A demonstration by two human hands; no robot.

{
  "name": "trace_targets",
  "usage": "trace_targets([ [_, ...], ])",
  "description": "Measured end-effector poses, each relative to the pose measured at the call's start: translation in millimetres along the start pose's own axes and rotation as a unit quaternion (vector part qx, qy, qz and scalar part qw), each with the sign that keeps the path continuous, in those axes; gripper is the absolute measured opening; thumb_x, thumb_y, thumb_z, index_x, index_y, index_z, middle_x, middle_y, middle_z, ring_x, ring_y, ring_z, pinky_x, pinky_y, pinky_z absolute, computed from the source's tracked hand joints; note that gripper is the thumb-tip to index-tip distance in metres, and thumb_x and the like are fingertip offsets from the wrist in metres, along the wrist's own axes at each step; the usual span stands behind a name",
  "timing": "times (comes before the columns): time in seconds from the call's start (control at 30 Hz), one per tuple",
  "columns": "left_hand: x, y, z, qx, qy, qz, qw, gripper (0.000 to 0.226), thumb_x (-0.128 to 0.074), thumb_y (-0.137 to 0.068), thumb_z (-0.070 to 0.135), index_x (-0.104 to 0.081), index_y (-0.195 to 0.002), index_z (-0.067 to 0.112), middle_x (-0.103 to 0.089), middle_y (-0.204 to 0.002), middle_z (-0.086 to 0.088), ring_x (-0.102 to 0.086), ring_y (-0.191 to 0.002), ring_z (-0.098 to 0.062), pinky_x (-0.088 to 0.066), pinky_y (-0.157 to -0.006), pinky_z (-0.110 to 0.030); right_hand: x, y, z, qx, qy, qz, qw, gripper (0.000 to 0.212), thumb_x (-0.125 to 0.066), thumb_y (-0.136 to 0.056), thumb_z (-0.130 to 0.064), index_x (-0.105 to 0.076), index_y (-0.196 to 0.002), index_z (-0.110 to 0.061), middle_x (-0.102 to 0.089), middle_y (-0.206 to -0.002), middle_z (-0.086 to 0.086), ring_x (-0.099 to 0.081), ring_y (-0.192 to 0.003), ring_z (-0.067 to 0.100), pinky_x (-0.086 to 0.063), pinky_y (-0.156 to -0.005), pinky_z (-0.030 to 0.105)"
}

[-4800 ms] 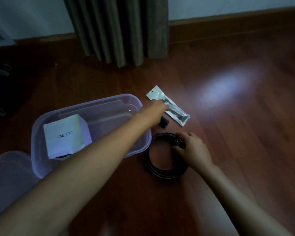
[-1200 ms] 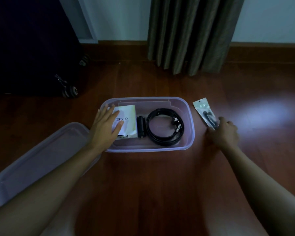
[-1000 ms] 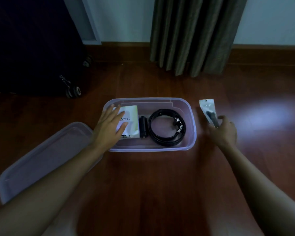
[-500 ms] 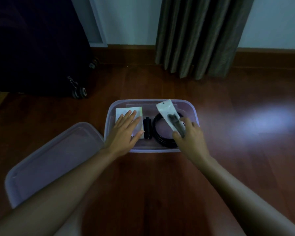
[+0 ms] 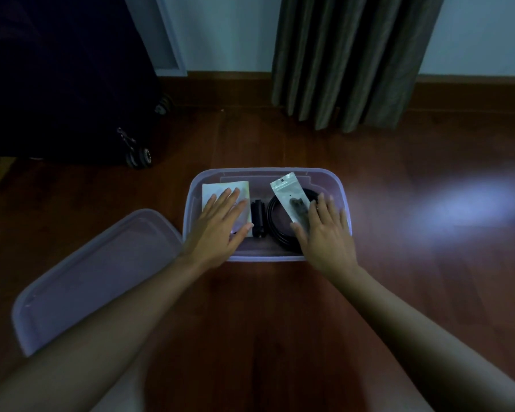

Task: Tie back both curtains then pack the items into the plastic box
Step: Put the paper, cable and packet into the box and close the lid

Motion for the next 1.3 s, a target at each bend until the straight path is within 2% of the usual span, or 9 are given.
trace_targets([
  [0.13,5,2,2,0.039,-0.051,0.054,0.996,0.073,-0.013,-0.097,0.059,-0.035,-0.146,0.010,-0.025,-0.157,-0.012,-0.013,-0.147,-0.025,-0.006,-0.120,-0.047,4,2,5,-0.060,0.038,0.026,0.997,0.083,-0.018,-0.097,-0.061,-0.005,-0.152,0.000,0.003,-0.160,0.020,0.011,-0.148,0.029,0.013,-0.115,0.045],
  [0.27,5,8,0,0.171,-0.052,0.081,0.981,0.074,-0.017,-0.096,0.059,-0.023,-0.150,0.008,-0.014,-0.159,-0.014,-0.001,-0.148,-0.031,0.003,-0.119,-0.046,1,3,6,-0.092,0.009,0.007,0.996,0.090,-0.022,-0.095,-0.063,-0.001,-0.151,0.003,0.007,-0.160,0.021,0.012,-0.148,0.029,0.006,-0.119,0.043],
  [0.37,3,8,0,0.231,-0.020,0.067,0.970,0.079,-0.020,-0.095,0.062,-0.015,-0.152,0.008,-0.006,-0.160,-0.016,0.001,-0.148,-0.034,-0.003,-0.120,-0.046,1,2,6,-0.091,0.008,0.010,0.996,0.092,-0.021,-0.094,-0.065,0.000,-0.151,0.004,0.007,-0.160,0.022,0.011,-0.148,0.028,0.004,-0.120,0.042],
  [0.5,3,6,1,0.240,-0.006,0.053,0.969,0.084,-0.020,-0.090,0.062,-0.011,-0.152,0.007,-0.002,-0.160,-0.017,-0.004,-0.148,-0.034,-0.008,-0.119,-0.044,-1,2,7,-0.091,0.015,0.018,0.996,0.094,-0.015,-0.092,-0.066,-0.003,-0.151,0.005,0.004,-0.159,0.023,0.008,-0.149,0.030,0.002,-0.120,0.042],
  [0.8,7,7,-3,0.238,0.031,0.036,0.970,0.082,-0.025,-0.092,0.059,-0.005,-0.153,0.007,-0.001,-0.161,-0.014,0.000,-0.148,-0.030,-0.005,-0.120,-0.043,0,1,7,-0.084,0.023,0.012,0.996,0.091,-0.023,-0.094,-0.064,-0.002,-0.152,0.003,0.005,-0.160,0.023,0.009,-0.149,0.031,0.001,-0.121,0.047],
  [0.93,18,18,-13,0.266,0.027,0.043,0.963,0.081,-0.027,-0.094,0.059,-0.002,-0.153,0.009,0.004,-0.161,-0.011,0.006,-0.149,-0.025,0.001,-0.120,-0.042,9,-3,-7,-0.016,0.044,0.076,0.996,0.082,-0.030,-0.097,-0.057,-0.014,-0.151,0.004,-0.008,-0.159,0.023,-0.003,-0.149,0.033,-0.004,-0.118,0.053],
  [1.0,27,31,-24,0.290,0.024,0.051,0.955,0.080,-0.029,-0.095,0.057,0.000,-0.152,0.009,0.005,-0.161,-0.011,0.008,-0.148,-0.025,0.001,-0.120,-0.043,13,-6,-30,0.019,0.008,0.097,0.995,0.082,-0.031,-0.096,-0.056,-0.016,-0.151,0.003,-0.011,-0.160,0.021,-0.007,-0.149,0.032,-0.006,-0.118,0.051],
  [1.13,47,72,-58,0.330,0.022,0.087,0.940,0.079,-0.032,-0.096,0.055,-0.003,-0.153,0.008,0.003,-0.161,-0.010,0.009,-0.148,-0.026,0.003,-0.119,-0.042,15,-13,-105,0.115,-0.054,0.088,0.988,0.083,-0.033,-0.098,-0.057,-0.010,-0.153,0.000,-0.002,-0.161,0.018,0.001,-0.149,0.029,0.000,-0.120,0.044],
  [1.3,60,152,-103,0.441,0.022,0.098,0.892,0.085,-0.037,-0.093,0.060,-0.007,-0.153,0.008,0.002,-0.161,-0.013,0.008,-0.148,-0.030,0.001,-0.118,-0.048,4,-11,-208,0.221,-0.119,0.049,0.967,0.080,-0.040,-0.098,-0.052,-0.013,-0.152,0.000,-0.006,-0.161,0.018,-0.003,-0.149,0.031,-0.009,-0.121,0.045],
])
Point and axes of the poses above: each hand's wrist, its own y-axis away from the middle knuckle, its own x-axis out of the back of the hand, z = x × y, the point moved 1 cm from there along -y, towards the middle knuckle
